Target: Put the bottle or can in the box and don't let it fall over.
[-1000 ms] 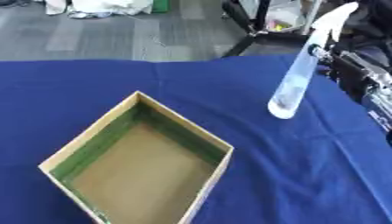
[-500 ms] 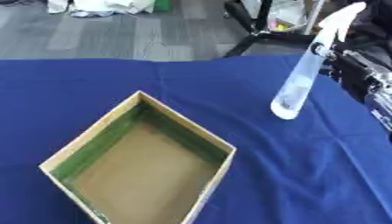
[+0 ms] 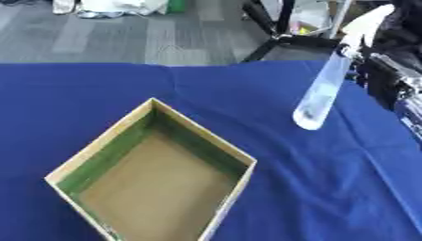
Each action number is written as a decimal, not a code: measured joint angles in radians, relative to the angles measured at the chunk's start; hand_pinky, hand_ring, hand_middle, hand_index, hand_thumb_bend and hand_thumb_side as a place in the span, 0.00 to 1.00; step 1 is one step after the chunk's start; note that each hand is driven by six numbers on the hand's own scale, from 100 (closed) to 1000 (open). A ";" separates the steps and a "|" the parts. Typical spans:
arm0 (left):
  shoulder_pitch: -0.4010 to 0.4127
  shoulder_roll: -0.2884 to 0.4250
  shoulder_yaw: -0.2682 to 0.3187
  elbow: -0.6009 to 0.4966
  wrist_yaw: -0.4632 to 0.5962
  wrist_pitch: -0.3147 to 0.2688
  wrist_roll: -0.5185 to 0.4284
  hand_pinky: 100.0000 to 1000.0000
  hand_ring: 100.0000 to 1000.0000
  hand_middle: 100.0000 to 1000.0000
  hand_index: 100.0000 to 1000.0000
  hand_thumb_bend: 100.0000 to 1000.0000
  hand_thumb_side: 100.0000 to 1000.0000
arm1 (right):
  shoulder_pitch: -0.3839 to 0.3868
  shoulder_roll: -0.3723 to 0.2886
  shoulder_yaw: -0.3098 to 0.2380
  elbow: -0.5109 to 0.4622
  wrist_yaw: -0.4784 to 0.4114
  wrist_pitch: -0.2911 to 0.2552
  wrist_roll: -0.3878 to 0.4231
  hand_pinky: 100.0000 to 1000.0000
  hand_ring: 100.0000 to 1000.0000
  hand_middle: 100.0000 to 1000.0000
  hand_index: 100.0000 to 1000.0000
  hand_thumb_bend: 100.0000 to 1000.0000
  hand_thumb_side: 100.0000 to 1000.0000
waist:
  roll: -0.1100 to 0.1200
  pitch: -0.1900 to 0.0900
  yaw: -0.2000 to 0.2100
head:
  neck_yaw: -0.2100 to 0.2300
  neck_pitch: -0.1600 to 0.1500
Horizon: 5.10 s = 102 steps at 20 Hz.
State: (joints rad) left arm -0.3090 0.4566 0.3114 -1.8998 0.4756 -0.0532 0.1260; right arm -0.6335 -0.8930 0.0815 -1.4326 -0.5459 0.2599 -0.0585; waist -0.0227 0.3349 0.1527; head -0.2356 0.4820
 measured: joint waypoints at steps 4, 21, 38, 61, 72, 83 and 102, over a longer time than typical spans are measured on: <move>-0.002 0.000 0.000 -0.004 0.000 0.001 -0.001 0.93 1.00 1.00 0.70 0.44 0.55 | -0.018 0.001 0.006 0.008 0.020 0.004 -0.005 1.00 1.00 1.00 0.99 0.00 0.53 | -0.003 0.001 0.003 | -0.008 -0.001; -0.015 -0.001 0.000 -0.005 0.001 0.002 -0.001 0.93 1.00 1.00 0.70 0.44 0.56 | -0.044 0.025 0.022 0.060 0.055 0.004 -0.031 0.97 1.00 1.00 0.96 0.00 0.53 | -0.005 0.010 0.019 | -0.015 -0.009; -0.016 -0.001 0.000 -0.006 0.005 0.003 -0.002 0.94 1.00 1.00 0.70 0.43 0.56 | -0.034 0.068 0.039 0.086 0.036 -0.054 -0.037 0.96 1.00 1.00 0.94 0.00 0.50 | -0.003 0.011 0.019 | -0.020 -0.010; -0.016 -0.010 0.000 -0.011 0.009 0.005 0.000 0.94 1.00 1.00 0.70 0.43 0.56 | -0.016 0.108 0.055 0.129 0.066 -0.101 -0.030 0.96 1.00 1.00 0.90 0.00 0.48 | 0.002 0.010 0.019 | -0.021 0.036; -0.016 -0.011 0.000 -0.011 0.011 0.005 0.000 0.94 1.00 1.00 0.70 0.42 0.56 | -0.016 0.120 0.055 0.143 0.078 -0.108 -0.044 0.97 1.00 1.00 0.73 0.00 0.37 | 0.003 0.010 0.019 | -0.025 0.036; -0.016 -0.018 0.000 -0.011 0.014 0.005 0.000 0.94 1.00 1.00 0.70 0.41 0.55 | -0.017 0.133 0.055 0.165 0.095 -0.156 -0.124 0.91 0.77 0.85 0.42 0.00 0.38 | 0.004 0.010 0.019 | -0.030 0.036; -0.017 -0.018 0.000 -0.012 0.018 0.006 -0.001 0.94 1.00 1.00 0.69 0.42 0.55 | -0.022 0.135 0.061 0.152 0.052 -0.325 -0.227 0.78 0.41 0.50 0.08 0.00 0.41 | 0.004 0.007 0.020 | -0.032 0.036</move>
State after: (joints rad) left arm -0.3265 0.4385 0.3113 -1.9113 0.4940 -0.0469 0.1251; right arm -0.6550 -0.7576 0.1421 -1.2809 -0.4939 -0.0655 -0.2857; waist -0.0192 0.3418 0.1728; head -0.2673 0.5177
